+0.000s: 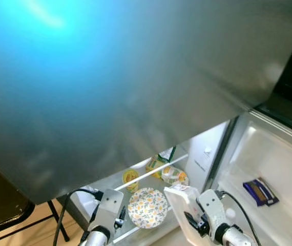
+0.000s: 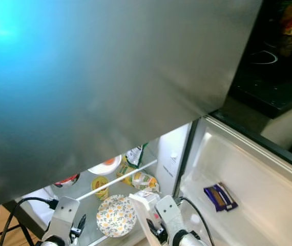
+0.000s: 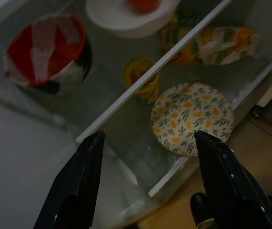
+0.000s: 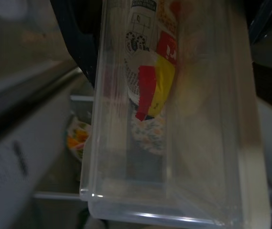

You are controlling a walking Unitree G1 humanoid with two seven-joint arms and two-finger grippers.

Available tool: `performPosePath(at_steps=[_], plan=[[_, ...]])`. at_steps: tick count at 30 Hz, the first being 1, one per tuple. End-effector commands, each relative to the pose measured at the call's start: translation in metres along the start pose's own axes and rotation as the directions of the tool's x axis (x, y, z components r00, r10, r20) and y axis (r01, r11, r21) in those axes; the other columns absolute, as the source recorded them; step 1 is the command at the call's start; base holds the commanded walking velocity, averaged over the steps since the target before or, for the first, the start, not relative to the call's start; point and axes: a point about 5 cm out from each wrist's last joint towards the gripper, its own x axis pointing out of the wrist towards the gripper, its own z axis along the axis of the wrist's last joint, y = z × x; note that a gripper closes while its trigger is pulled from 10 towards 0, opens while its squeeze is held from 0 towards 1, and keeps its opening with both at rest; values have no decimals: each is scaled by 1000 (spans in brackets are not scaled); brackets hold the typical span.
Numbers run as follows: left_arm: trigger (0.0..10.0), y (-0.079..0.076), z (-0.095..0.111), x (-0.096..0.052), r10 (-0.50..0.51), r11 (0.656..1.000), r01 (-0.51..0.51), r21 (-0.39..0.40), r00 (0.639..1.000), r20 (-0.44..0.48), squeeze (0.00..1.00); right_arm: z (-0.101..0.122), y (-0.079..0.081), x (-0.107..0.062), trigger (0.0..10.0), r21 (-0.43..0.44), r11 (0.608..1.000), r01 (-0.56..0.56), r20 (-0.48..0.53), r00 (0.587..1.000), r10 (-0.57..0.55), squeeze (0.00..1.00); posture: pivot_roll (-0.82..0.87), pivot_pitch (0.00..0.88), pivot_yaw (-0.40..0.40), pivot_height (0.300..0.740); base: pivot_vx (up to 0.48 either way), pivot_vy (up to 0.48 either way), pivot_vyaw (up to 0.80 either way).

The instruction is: Restocking fridge

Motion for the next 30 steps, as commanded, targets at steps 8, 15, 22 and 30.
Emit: performPosePath(at_steps=[8,15,22,30], plan=[[10000,1,-5,-1,5,1000,-5,-9,1000,-25,0,2,-1,0,10000,4,1000,0,11,1000,0,0,-90,65,-7,740,0,0,0],[10000,2,-5,0,11,1000,-11,-2,1000,-27,0,2,-1,0,10000,3,1000,0,11,1000,0,0,-90,63,-4,740,0,0,0],[10000,2,-5,1,12,1000,-12,-1,1000,-27,0,2,-1,0,10000,1,1000,1,12,1000,-1,0,-90,61,-4,740,0,0,0],[10000,2,-5,0,13,1000,-13,0,999,-30,0,3,-1,0,10000,6,1000,5,26,1000,-5,0,-88,67,-2,740,0,0,0]])
